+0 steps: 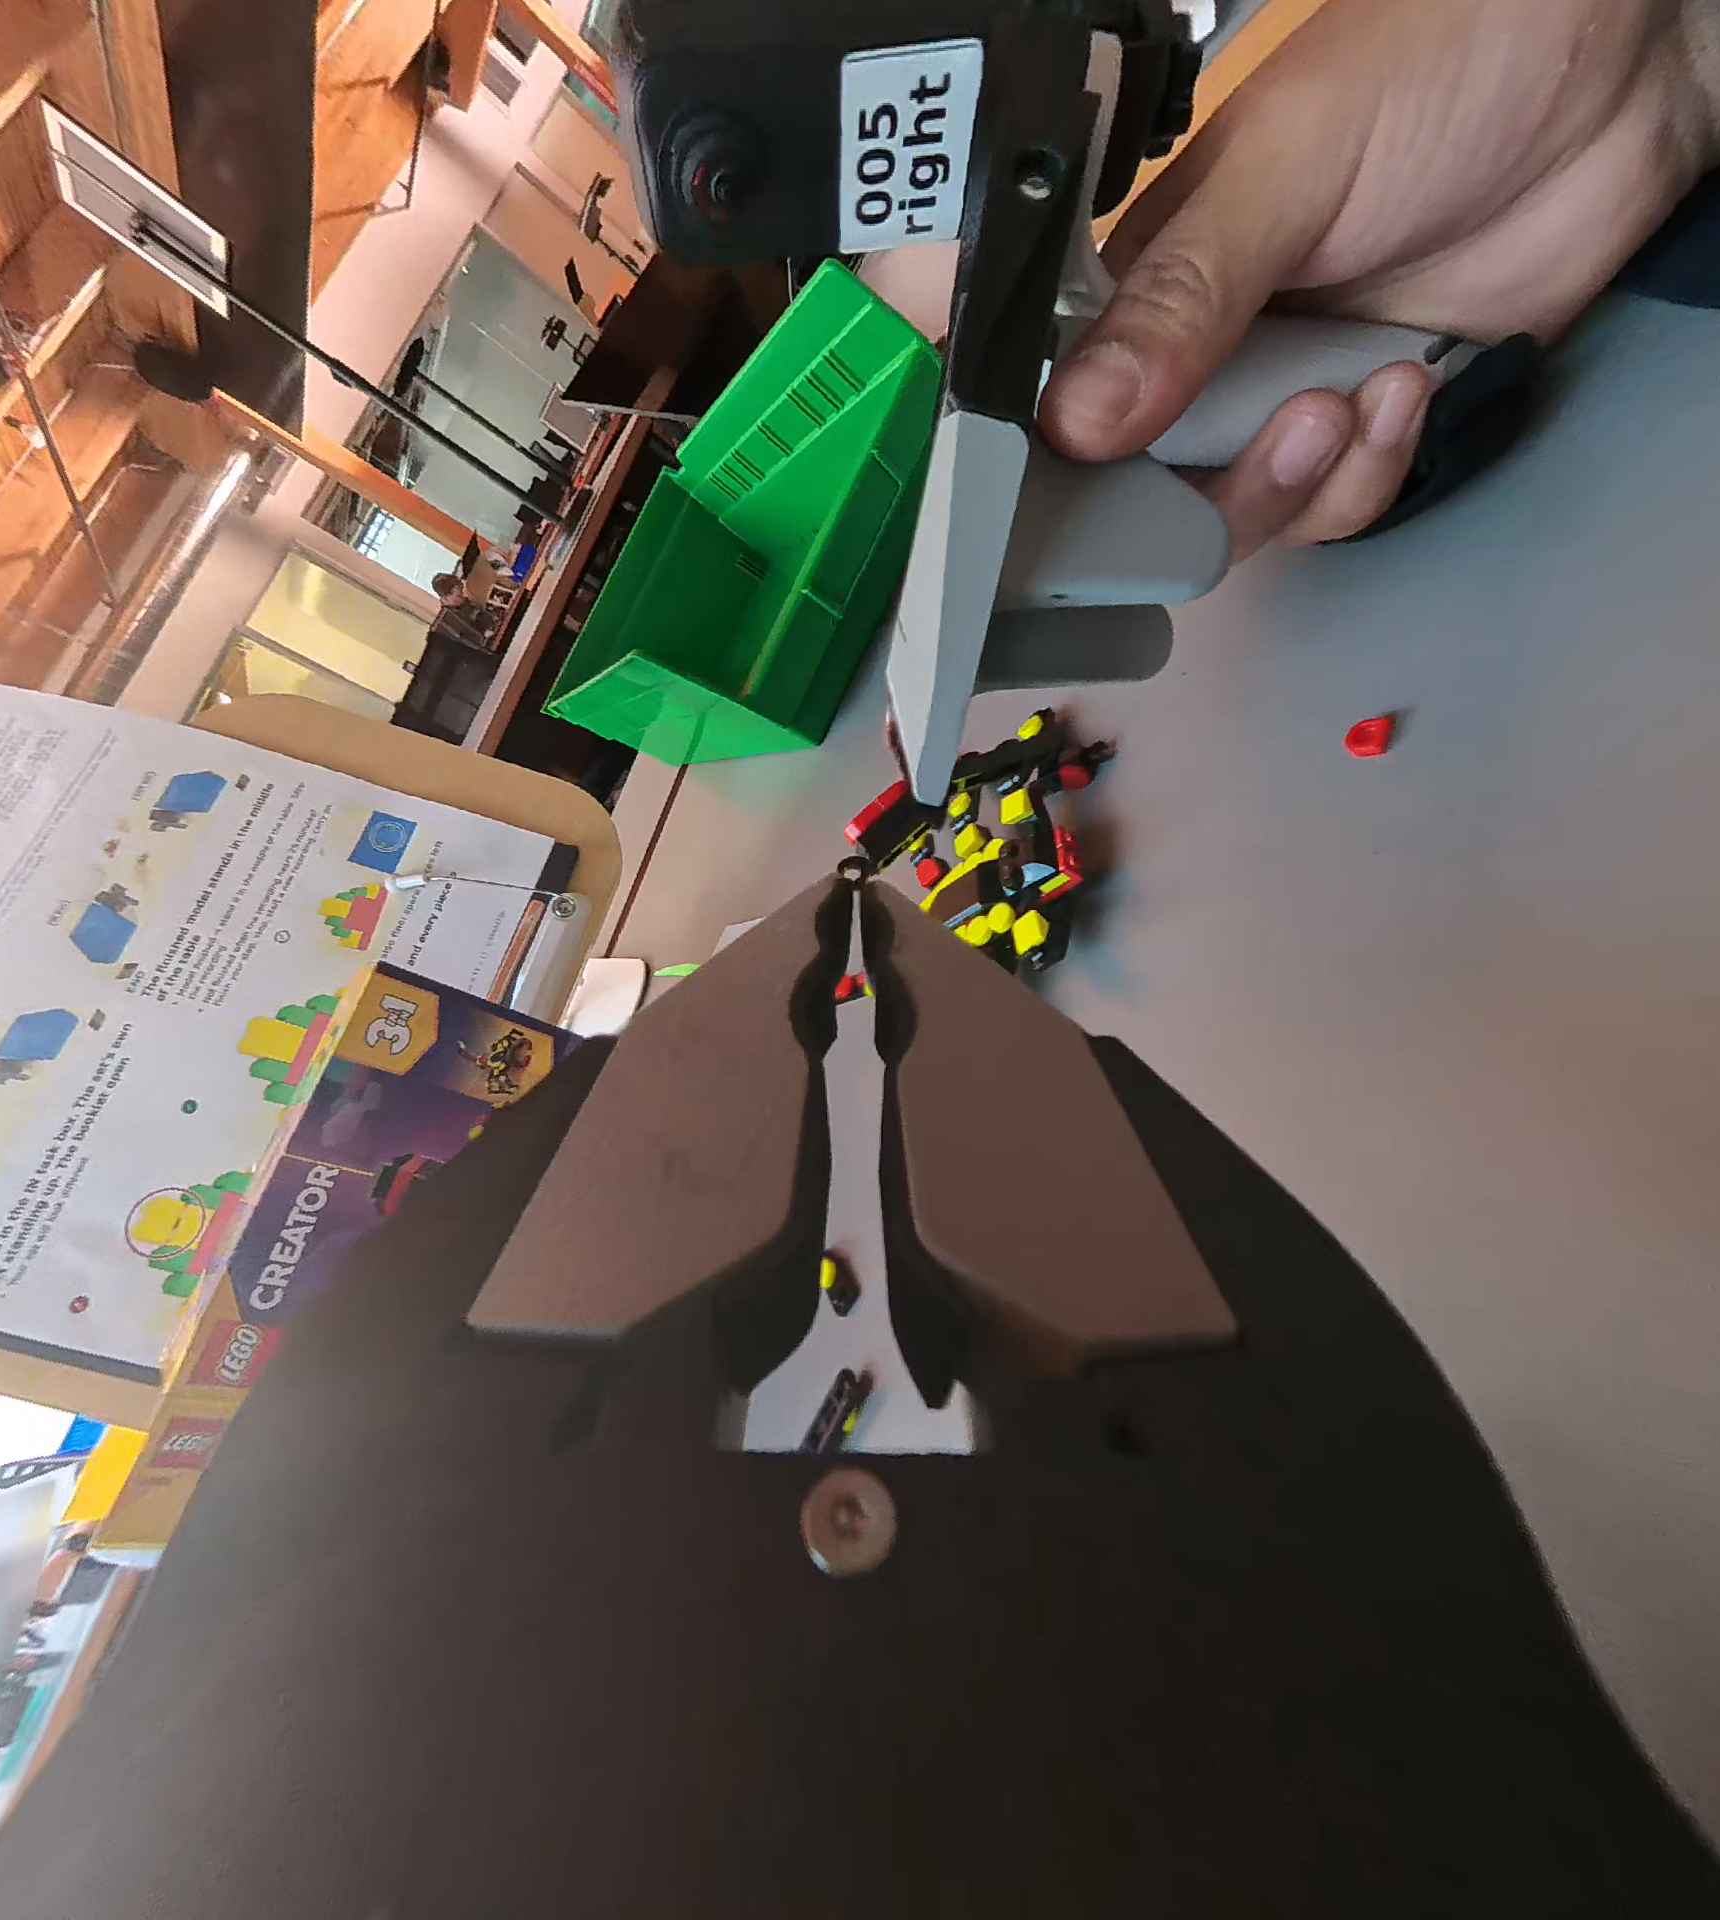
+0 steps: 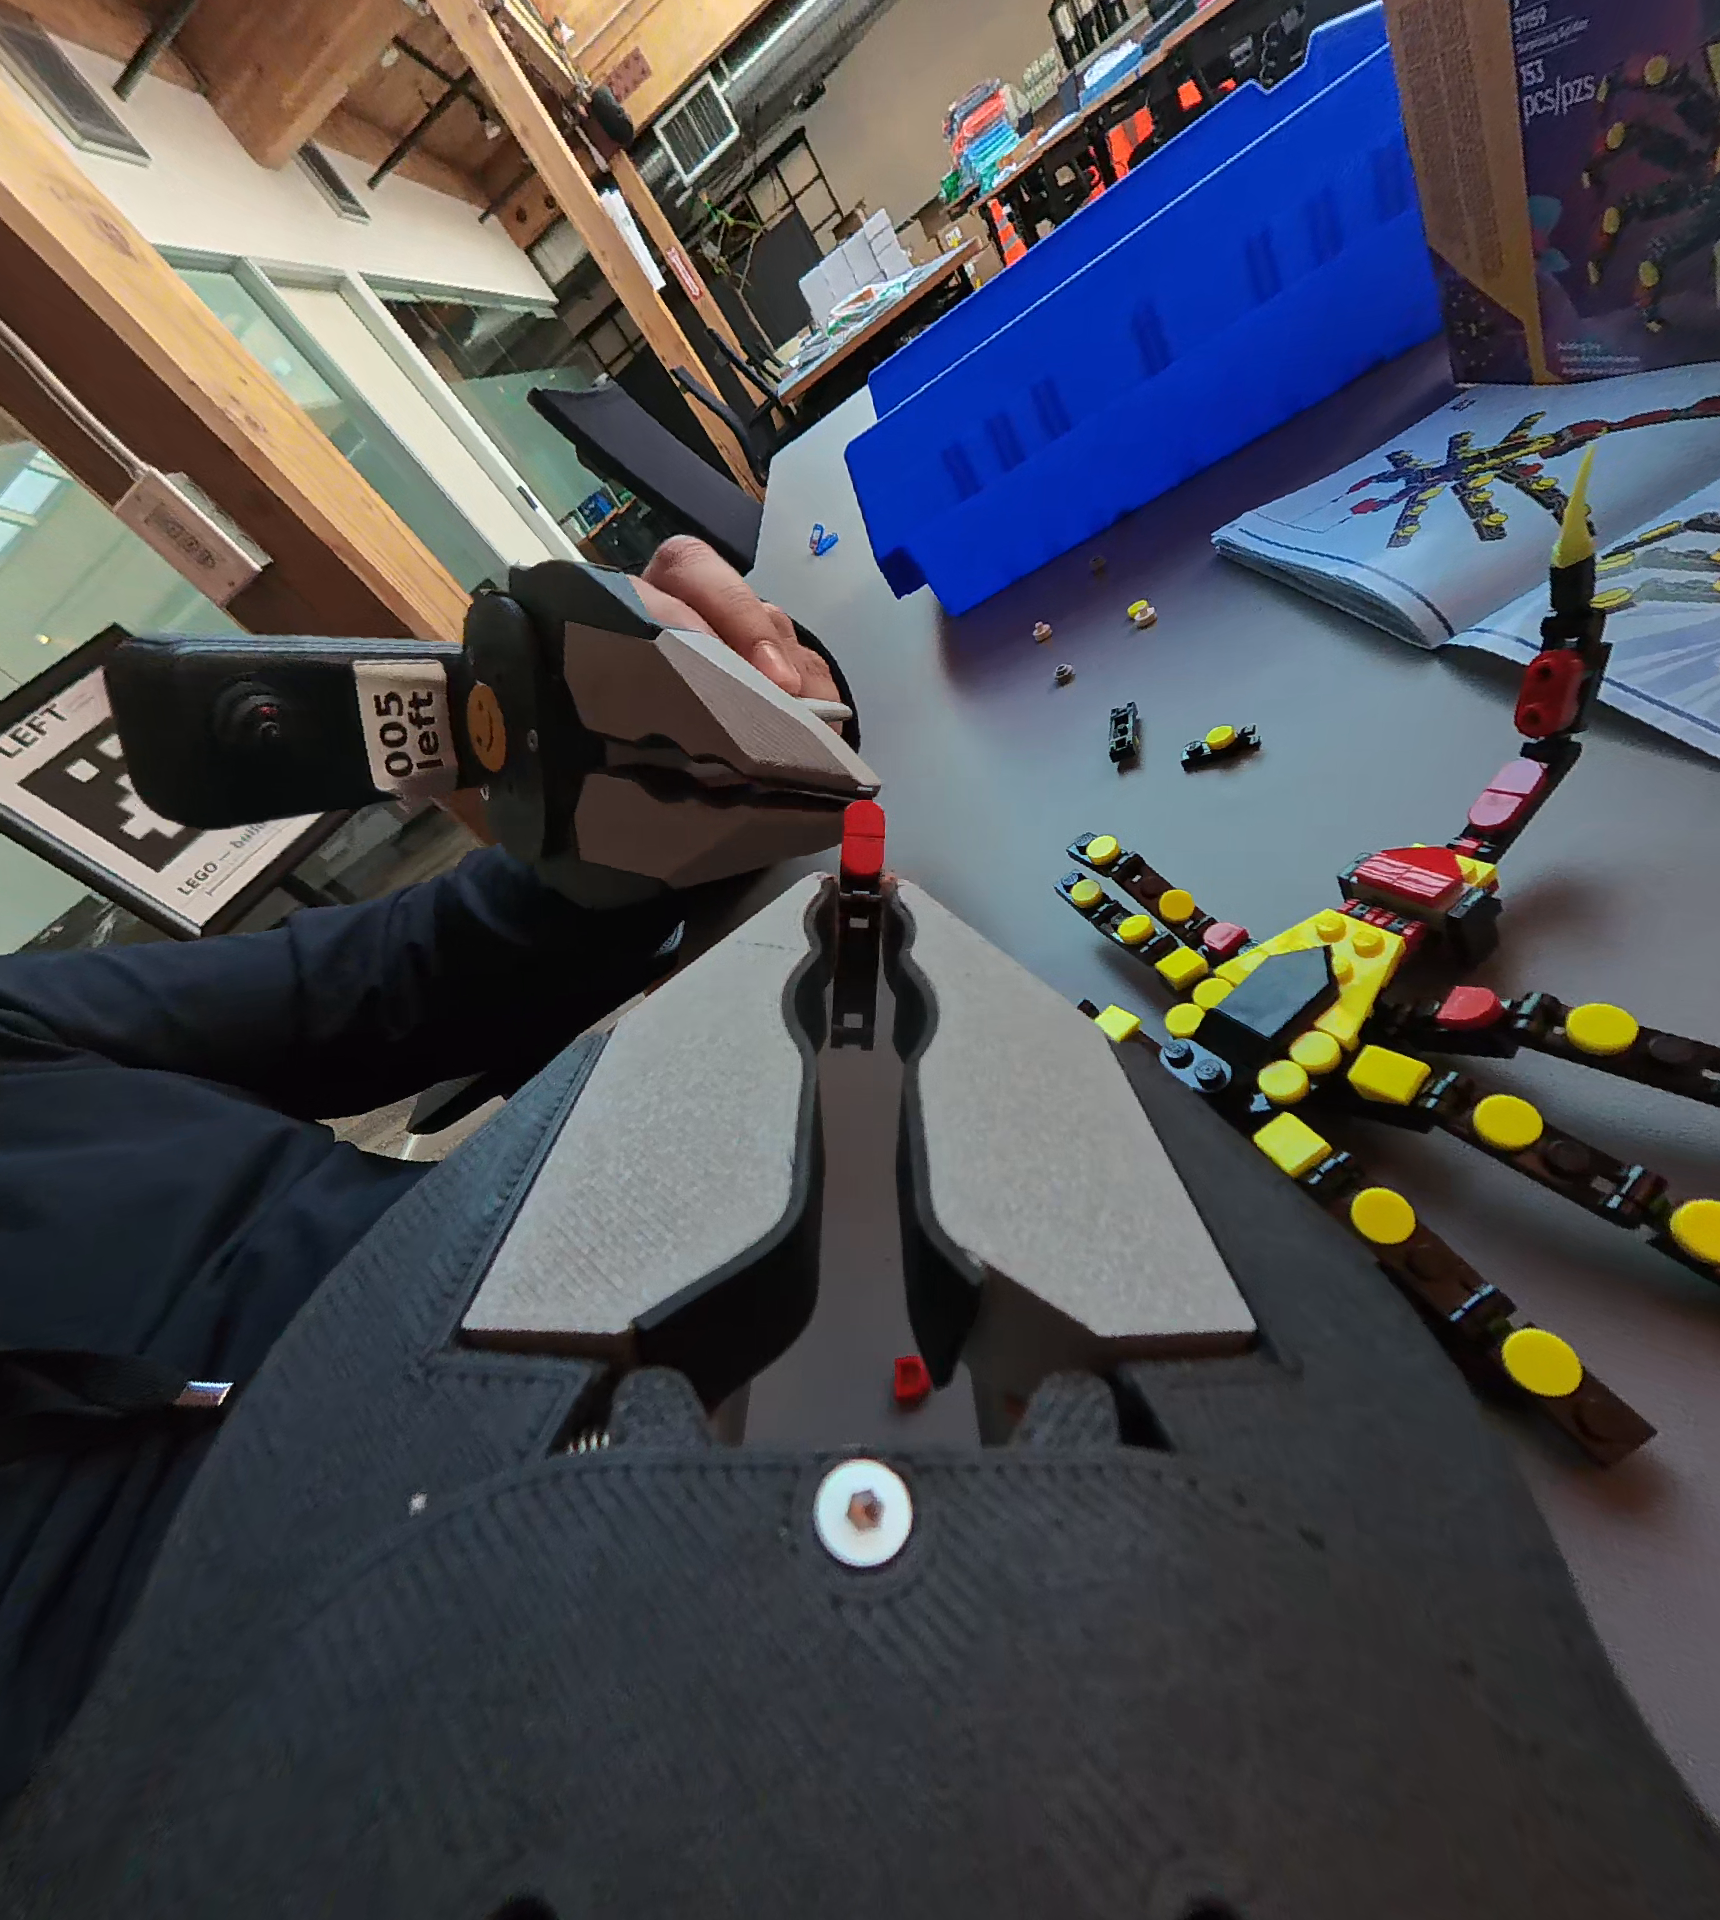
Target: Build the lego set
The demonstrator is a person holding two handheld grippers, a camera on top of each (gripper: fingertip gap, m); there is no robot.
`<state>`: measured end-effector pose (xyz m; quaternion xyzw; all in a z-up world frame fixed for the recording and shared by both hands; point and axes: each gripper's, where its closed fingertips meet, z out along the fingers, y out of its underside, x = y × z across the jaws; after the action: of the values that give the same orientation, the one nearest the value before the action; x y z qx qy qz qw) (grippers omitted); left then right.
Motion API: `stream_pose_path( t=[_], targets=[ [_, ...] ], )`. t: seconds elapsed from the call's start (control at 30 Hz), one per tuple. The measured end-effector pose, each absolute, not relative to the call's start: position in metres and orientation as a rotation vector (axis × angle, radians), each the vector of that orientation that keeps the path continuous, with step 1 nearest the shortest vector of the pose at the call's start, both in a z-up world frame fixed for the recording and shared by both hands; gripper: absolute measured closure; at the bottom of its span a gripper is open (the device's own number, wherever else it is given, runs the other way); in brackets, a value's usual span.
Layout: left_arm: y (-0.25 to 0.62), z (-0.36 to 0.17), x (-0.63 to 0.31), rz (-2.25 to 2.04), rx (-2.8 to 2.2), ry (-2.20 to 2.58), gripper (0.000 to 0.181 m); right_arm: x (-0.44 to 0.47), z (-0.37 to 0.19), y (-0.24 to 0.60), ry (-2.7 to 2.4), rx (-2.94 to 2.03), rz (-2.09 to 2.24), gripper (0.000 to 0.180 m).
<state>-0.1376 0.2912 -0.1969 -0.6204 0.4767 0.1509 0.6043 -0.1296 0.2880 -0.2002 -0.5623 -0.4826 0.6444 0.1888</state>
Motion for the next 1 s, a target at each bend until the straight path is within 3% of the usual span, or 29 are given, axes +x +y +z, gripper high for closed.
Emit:
stream_pose_path(
  t=[0.2,0.47,1.0],
  targets=[
    [0.287,-0.189,-0.137,0.111,-1.48,1.035,0.181,-0.129,-0.193,0.286,-1.358,-1.513,1.8,0.176],
    [0.284,-0.195,-0.13,-0.461,-1.631,0.897,0.161,-0.126,-0.18,0.279,-1.372,-1.384,1.78,0.176],
    [0.269,-0.186,-0.12,-0.697,-1.594,0.887,0.172,-0.13,-0.182,0.264,-1.45,-1.309,1.702,0.176]
  ],
)
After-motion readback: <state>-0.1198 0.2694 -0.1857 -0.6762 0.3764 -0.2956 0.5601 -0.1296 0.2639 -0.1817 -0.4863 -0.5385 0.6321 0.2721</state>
